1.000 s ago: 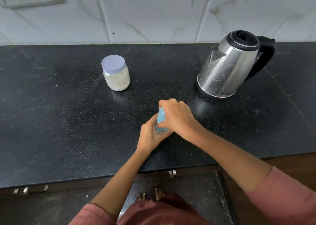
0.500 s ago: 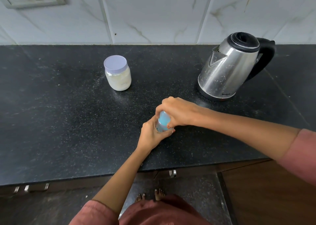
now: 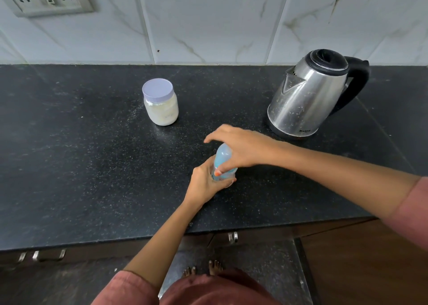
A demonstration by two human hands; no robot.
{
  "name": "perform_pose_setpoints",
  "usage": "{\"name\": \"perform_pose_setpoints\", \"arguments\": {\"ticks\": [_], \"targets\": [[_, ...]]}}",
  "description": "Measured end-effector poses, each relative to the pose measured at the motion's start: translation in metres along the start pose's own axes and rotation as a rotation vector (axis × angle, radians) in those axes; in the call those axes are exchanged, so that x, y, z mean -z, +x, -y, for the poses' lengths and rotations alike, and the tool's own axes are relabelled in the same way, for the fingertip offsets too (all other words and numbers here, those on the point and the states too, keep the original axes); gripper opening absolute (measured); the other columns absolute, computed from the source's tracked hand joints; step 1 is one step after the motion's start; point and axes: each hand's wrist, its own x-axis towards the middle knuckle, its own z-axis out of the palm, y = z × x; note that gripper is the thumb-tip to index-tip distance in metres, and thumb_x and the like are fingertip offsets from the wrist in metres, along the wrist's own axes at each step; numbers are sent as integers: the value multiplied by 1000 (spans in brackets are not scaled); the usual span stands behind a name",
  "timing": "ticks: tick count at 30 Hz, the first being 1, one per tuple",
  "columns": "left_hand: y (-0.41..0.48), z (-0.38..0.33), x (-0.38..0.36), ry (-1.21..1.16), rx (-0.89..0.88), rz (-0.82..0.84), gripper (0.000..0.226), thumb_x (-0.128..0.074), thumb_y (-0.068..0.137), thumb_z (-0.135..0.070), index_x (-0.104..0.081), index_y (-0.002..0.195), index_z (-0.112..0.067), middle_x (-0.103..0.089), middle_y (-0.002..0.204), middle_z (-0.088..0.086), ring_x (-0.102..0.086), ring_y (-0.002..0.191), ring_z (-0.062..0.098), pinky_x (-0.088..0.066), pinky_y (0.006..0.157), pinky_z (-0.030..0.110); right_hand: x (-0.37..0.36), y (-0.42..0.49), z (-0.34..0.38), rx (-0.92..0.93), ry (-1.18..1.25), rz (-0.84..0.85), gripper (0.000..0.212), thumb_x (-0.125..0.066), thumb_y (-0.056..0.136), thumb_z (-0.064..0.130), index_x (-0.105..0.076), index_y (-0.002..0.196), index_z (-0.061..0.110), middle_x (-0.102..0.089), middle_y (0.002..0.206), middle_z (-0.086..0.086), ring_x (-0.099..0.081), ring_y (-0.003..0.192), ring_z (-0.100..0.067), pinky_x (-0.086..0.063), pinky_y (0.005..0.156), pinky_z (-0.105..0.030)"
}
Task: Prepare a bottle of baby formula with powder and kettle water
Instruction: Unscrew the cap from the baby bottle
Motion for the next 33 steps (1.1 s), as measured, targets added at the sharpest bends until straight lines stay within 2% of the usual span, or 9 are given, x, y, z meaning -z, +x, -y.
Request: {"name": "perform_pose_setpoints", "arguments": {"ticks": [3, 6, 9, 12, 16, 20, 24, 28, 33], "targets": [[0, 0, -1, 4, -6, 0, 52, -77, 70, -10, -51, 114, -21, -59, 88, -19, -59, 79, -11, -44, 67, 4, -2, -3, 7, -172, -114, -59, 61, -66, 75, 48, -46, 127, 22, -51, 124, -6, -53, 110, -28, -41, 80, -35], [0, 2, -2, -7, 2, -13, 48, -79, 69, -13, -53, 108, -23, -65, 92, -7, -62, 86, 4, -48, 70, 10, -5, -3, 11, -133, -109, -47, 42, -65, 78, 28, -54, 117, 19, -55, 113, -8, -56, 92, -28, -39, 66, -30], [0, 2, -2, 5, 2, -22, 50, -80, 67, -13, -51, 106, -25, -63, 93, -9, -60, 87, 3, -46, 71, 8, -1, -3, 10, -47, -111, 35, 40, -60, 78, 7, -57, 114, 24, -53, 112, -3, -57, 100, -25, -49, 77, -38], [0, 2, -2, 9, -3, -30, 48, -81, 67, -14, -51, 102, -25, -60, 90, -15, -59, 86, 1, -45, 72, 7, -1, -3, 4, 55, -122, 98, 41, -58, 78, -2, -59, 111, 22, -50, 122, 1, -49, 113, -20, -46, 89, -41], [0, 4, -2, -1, -1, -18, 54, -79, 68, -15, -52, 115, -20, -63, 97, -7, -61, 91, 5, -48, 74, 10, 0, -7, 2, 18, 32, 18, 50, -69, 76, 30, -52, 123, 25, -47, 128, 1, -46, 118, -18, -42, 94, -37], [-1, 4, -2, -6, 0, -15, 60, -79, 69, -15, -49, 121, -20, -61, 103, -9, -58, 95, 3, -46, 78, 8, 3, -12, 1, -135, -78, -127, 49, -61, 80, 47, -51, 123, 26, -54, 122, -3, -54, 111, -25, -40, 79, -34], [-1, 4, -3, -5, -2, -15, 57, -78, 69, -13, -48, 116, -24, -61, 101, -9, -58, 94, 3, -46, 77, 8, 3, -11, 6, -86, -57, -55, 39, -63, 81, 20, -56, 119, 23, -53, 121, -7, -55, 106, -27, -43, 77, -32], [-1, 5, -3, 3, -4, -34, 56, -80, 67, -14, -50, 113, -23, -60, 97, -10, -58, 92, 3, -45, 76, 6, 3, -8, 6, -5, 60, 27, 41, -57, 74, -6, -62, 103, 22, -53, 118, -1, -52, 108, -20, -49, 88, -42], [-1, 5, -3, -12, 4, -16, 59, -78, 69, -15, -49, 120, -20, -61, 104, -8, -59, 99, 6, -47, 84, 18, 2, -15, 6, -118, 41, -104, 55, -66, 78, 38, -46, 128, 25, -46, 129, -2, -47, 118, -22, -42, 90, -35]]}}
